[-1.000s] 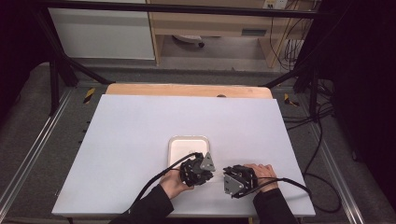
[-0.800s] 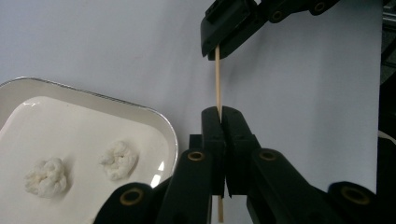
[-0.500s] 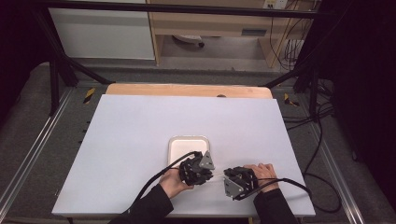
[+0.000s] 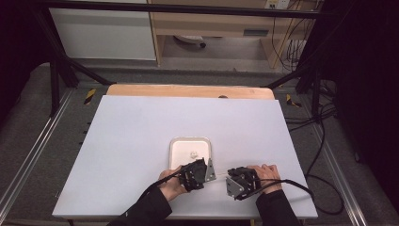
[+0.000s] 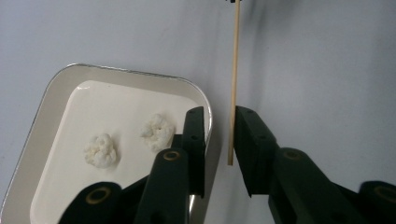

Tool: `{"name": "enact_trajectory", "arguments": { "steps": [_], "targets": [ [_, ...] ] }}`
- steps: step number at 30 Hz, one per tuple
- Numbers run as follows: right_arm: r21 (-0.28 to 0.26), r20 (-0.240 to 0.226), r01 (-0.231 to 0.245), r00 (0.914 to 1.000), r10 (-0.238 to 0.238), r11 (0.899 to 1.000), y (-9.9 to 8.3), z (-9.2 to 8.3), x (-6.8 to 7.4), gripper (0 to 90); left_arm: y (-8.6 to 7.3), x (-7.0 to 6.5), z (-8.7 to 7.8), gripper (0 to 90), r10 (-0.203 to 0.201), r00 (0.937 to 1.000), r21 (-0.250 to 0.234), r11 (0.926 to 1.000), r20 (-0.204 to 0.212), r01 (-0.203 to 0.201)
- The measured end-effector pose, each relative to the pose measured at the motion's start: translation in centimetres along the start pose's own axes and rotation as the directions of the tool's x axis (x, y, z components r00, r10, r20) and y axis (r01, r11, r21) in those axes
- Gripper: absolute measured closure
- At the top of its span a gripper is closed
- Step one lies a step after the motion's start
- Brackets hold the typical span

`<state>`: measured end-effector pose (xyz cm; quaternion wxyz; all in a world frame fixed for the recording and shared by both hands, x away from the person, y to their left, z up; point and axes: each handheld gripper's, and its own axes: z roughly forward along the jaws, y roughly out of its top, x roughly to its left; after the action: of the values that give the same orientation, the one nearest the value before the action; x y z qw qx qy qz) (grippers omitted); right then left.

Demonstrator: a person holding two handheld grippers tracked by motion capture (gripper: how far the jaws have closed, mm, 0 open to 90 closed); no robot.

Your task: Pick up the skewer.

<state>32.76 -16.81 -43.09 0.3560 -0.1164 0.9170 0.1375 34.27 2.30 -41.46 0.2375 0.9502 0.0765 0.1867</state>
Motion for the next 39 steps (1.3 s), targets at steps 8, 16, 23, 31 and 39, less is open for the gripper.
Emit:
{"name": "enact_trajectory", "arguments": {
  "steps": [8, 16, 23, 31, 39],
  "targets": [
    [0.011, -0.005, 0.004, 1.0000, -0.004, 1.000, 0.1, 0.0, 0.0, 89.1, 0.7, -0.9, 0.7, 82.2, 0.057, 0.9979, 0.042, 0.9976, -0.031, -0.056],
    [0.013, -0.008, 0.006, 0.9999, -0.006, 1.000, 0.2, -0.1, 0.0, 89.1, 0.9, -1.2, 0.9, 87.9, 0.078, 0.9960, 0.062, 0.9952, -0.044, -0.076],
    [0.008, -0.008, -0.014, 0.9999, 0.014, 1.000, 0.2, -0.3, 0.0, 88.6, 0.9, -1.2, 0.8, 88.4, 0.082, 0.9955, 0.057, 0.9952, -0.048, -0.079],
    [-0.060, 0.006, -0.103, 0.9946, 0.104, 0.993, 0.1, -0.9, -0.4, 73.0, 0.2, -0.7, 0.4, 88.6, 0.040, 0.9985, 0.037, 0.9986, -0.038, -0.039],
    [-0.142, -0.045, -0.323, 0.9465, 0.320, 0.936, -0.6, -1.7, -1.3, 53.2, -1.4, 0.5, -0.6, 88.5, -0.046, 0.9987, 0.017, 0.9988, -0.020, 0.046]
  ]
}}
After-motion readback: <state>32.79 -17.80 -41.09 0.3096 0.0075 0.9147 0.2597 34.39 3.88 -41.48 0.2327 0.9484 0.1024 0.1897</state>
